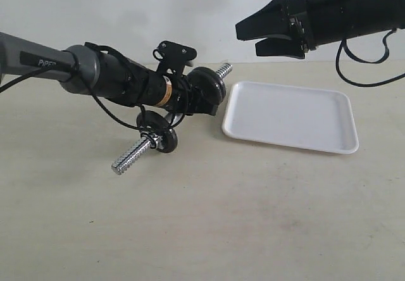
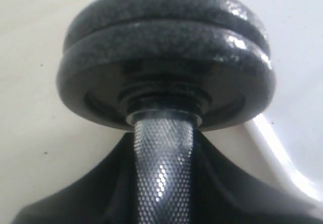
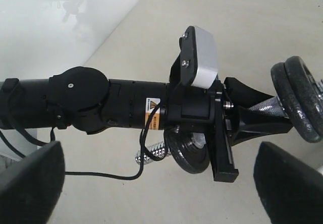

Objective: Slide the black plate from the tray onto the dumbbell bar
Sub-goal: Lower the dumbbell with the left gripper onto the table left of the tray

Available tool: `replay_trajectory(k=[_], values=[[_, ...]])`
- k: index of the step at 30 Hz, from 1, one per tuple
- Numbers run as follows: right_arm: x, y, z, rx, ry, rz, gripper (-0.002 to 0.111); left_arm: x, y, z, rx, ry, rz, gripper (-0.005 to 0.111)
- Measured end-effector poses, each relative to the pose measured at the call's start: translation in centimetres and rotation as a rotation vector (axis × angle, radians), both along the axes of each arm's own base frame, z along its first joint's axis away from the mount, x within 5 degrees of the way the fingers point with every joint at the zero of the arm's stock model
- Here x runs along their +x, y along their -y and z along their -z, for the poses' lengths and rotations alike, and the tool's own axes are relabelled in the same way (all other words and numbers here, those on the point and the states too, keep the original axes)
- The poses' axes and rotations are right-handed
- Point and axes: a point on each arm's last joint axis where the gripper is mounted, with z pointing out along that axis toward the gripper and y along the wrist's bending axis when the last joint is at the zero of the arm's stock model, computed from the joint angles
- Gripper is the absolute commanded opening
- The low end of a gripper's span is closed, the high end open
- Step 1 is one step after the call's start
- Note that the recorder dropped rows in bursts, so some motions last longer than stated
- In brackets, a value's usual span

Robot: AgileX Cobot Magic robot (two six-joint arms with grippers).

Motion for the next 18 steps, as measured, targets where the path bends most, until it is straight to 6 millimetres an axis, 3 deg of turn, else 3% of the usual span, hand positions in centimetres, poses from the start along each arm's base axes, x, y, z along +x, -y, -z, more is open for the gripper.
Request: replay_trajectory(k=[18], values=[[-0.02,0.00,0.03,-0.001,-0.005,0.000,0.089,0.65,-0.14,-0.09,-0.148,-0.008,-0.140,0.004]])
